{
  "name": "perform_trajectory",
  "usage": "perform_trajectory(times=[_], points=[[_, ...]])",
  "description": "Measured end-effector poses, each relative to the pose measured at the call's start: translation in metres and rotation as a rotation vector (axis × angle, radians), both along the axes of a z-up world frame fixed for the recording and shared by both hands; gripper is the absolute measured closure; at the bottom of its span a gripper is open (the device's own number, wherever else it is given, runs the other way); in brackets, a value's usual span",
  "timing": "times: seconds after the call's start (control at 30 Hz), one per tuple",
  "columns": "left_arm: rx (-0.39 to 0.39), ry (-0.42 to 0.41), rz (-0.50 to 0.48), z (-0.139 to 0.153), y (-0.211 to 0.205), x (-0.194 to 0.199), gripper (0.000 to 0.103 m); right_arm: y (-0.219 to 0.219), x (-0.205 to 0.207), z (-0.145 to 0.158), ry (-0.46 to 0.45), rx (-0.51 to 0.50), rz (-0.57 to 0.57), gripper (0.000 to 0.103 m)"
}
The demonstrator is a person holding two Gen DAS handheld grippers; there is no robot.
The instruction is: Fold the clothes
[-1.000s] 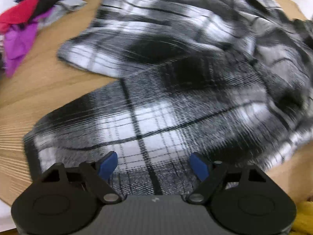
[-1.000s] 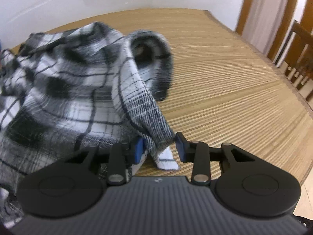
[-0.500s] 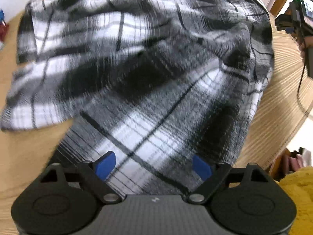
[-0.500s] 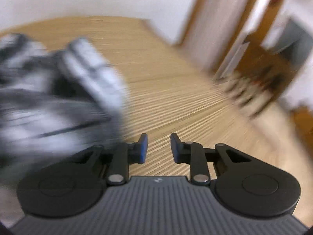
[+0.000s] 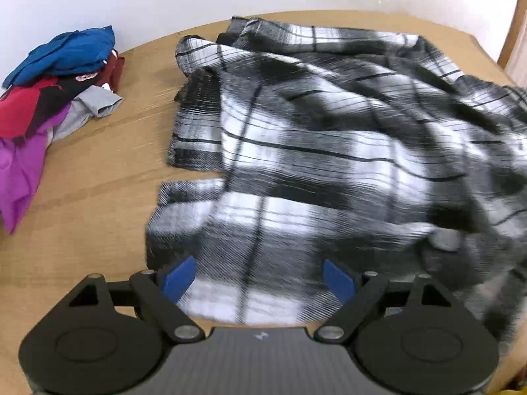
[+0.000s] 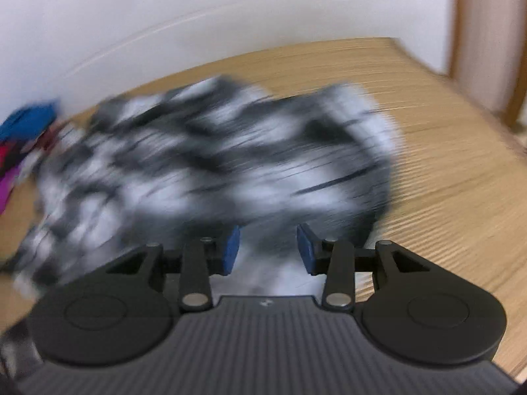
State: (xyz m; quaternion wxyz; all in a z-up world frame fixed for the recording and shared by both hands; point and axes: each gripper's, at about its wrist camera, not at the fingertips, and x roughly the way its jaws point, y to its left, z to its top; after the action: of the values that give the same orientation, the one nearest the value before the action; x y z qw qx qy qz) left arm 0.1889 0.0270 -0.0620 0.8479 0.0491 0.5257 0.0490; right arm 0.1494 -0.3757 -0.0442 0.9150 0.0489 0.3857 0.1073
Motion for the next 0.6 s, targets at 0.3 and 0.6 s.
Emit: perform_trajectory(times=[0.3,0.6], points=[[-0.125,0.063,-0.124,-0.057,0.065,0.000,0.019,0.173,-0.025,-0.004,-0.049,-0.098,0.388,0.036],[-0.162,0.029,-0.093,-0.052,0.104,-0.048,0.018,0.297,0.035,-0.029,-0.029,-0.176,0.565,0.036]])
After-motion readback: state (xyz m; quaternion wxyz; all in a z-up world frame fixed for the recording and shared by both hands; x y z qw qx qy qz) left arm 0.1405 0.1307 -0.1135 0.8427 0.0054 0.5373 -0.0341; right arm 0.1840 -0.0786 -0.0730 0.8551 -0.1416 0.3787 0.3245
